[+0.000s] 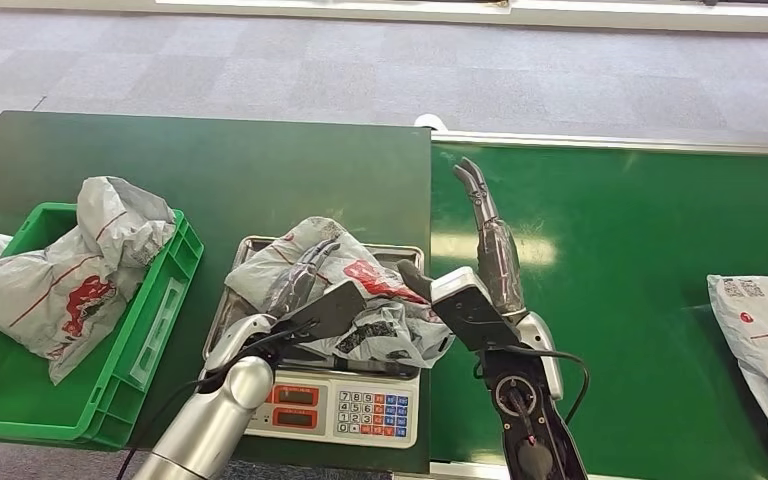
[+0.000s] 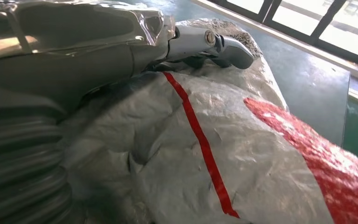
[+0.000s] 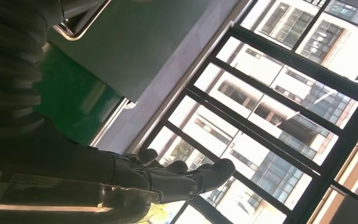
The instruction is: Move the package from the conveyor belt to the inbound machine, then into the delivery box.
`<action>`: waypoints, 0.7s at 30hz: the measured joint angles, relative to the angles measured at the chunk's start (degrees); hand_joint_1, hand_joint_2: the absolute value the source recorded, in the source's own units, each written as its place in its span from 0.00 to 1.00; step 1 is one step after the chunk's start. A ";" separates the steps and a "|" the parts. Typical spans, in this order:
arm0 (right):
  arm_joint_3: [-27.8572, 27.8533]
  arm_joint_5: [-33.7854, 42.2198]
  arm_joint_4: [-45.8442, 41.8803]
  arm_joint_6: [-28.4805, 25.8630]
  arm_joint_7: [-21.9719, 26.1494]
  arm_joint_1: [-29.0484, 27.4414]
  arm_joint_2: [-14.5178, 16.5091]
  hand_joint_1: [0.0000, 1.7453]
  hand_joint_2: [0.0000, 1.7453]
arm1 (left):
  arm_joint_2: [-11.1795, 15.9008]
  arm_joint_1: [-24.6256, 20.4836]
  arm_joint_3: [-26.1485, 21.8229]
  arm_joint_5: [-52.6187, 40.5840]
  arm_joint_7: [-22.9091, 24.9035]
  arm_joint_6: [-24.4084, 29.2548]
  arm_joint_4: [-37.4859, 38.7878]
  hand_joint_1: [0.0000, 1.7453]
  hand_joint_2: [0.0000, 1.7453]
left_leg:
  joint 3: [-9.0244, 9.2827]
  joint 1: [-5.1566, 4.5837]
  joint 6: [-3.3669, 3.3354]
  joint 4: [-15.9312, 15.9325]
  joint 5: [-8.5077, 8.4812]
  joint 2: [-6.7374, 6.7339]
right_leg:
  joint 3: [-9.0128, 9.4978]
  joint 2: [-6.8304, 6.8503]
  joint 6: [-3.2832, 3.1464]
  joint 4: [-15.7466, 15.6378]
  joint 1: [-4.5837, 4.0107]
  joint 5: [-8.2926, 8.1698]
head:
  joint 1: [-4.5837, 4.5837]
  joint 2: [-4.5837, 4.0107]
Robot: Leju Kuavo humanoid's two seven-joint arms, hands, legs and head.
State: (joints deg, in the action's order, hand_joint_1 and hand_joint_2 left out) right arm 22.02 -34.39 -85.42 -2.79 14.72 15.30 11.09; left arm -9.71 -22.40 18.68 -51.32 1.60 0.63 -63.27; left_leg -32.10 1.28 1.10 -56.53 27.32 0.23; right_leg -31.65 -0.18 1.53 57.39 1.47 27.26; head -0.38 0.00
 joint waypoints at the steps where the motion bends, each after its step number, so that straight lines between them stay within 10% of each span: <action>1: 0.05 0.11 0.00 -0.04 0.05 0.17 0.03 0.00 1.00 | -0.19 -0.55 0.00 -0.57 0.18 -0.43 0.85 0.00 1.00 | 0.10 0.00 -0.01 0.00 -0.01 0.10 | 0.13 0.09 0.01 -0.01 0.00 0.01 | 0.01 0.00; 6: 0.12 0.25 0.00 -0.07 0.11 0.85 0.06 0.00 1.00 | -0.94 -2.40 0.01 -1.63 0.49 -0.85 4.06 0.03 1.00 | 0.51 -0.01 -0.03 0.02 -0.05 0.40 | 0.60 0.34 0.03 -0.03 0.01 0.08 | 0.02 0.00; 10: 0.13 0.30 0.00 -0.10 0.14 0.98 0.29 0.00 1.00 | -1.17 -2.93 0.01 -1.68 0.55 -0.97 5.18 0.93 1.00 | 0.72 -0.02 -0.03 0.02 -0.09 0.42 | 0.81 0.34 0.04 -0.03 0.02 0.07 | 0.01 0.00; 11: 0.13 0.36 0.00 -0.15 0.15 1.01 0.33 0.00 1.00 | -1.25 -2.96 0.02 -1.75 0.53 -1.08 5.37 0.98 1.00 | 0.77 -0.02 -0.04 0.02 -0.09 0.43 | 0.86 0.34 0.04 -0.03 0.02 0.07 | 0.01 0.00; 21: 0.13 0.84 -0.68 -0.71 0.22 1.05 0.38 0.00 1.00 | -1.78 -2.15 -1.33 4.74 -6.04 2.36 5.38 1.00 1.00 | 1.00 -0.03 0.00 0.02 -0.10 0.38 | 1.12 0.32 0.03 -0.03 0.02 0.05 | 0.01 0.00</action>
State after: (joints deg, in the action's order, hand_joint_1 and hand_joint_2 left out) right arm 22.14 -33.55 -86.10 -3.50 14.94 16.34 11.47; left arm -11.49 -24.55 17.35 -46.59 -4.44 2.99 -57.89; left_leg -31.10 1.26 1.10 -56.50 27.22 0.61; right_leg -30.53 0.14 1.57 57.36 1.49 27.30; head -0.37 0.00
